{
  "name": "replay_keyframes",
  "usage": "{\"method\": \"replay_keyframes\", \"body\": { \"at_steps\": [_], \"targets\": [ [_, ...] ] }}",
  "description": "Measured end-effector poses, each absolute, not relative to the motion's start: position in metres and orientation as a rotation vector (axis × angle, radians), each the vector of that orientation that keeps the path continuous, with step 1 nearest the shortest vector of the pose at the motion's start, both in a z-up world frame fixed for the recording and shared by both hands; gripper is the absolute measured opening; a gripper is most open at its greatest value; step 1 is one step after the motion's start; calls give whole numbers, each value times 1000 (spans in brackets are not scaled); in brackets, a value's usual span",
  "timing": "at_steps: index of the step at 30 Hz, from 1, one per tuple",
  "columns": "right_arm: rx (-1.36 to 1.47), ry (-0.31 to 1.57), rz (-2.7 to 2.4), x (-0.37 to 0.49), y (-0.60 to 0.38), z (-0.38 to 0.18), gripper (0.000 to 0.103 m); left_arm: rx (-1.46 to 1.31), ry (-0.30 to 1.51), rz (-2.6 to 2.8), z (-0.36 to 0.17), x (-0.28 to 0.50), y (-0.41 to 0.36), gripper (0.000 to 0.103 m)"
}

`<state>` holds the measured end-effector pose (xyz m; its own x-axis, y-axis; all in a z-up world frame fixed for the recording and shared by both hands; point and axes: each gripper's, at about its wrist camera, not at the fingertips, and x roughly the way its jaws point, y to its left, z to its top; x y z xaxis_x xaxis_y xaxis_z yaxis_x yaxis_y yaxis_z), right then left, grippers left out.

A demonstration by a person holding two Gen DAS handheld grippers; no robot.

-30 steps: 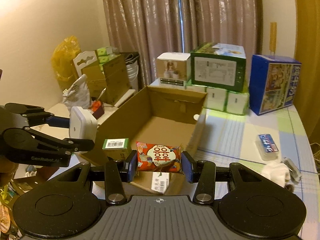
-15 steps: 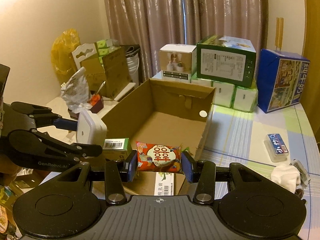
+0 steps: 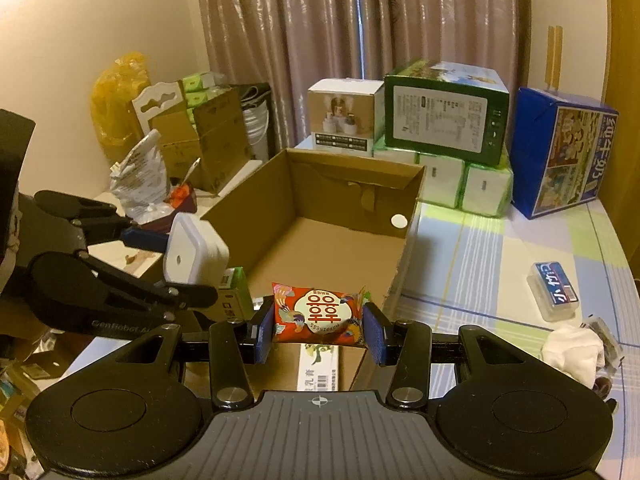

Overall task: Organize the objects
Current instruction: 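Carry the night light and snack packet over the cardboard box, then lower both items into the box and open both grippers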

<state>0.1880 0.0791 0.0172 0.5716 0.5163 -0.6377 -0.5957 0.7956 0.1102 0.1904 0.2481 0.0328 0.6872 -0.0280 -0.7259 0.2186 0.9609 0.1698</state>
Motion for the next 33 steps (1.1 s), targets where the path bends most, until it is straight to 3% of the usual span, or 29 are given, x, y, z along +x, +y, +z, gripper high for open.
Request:
{"method": "replay_keyframes", "body": {
  "at_steps": [13,33],
  "targets": [
    [-107,711,659,205,87,7,43,257,834,-118,-1,218,256,61],
    [-74,737,692,212,97,-1,44,156,786,-94,17,211,273,64]
  ]
}}
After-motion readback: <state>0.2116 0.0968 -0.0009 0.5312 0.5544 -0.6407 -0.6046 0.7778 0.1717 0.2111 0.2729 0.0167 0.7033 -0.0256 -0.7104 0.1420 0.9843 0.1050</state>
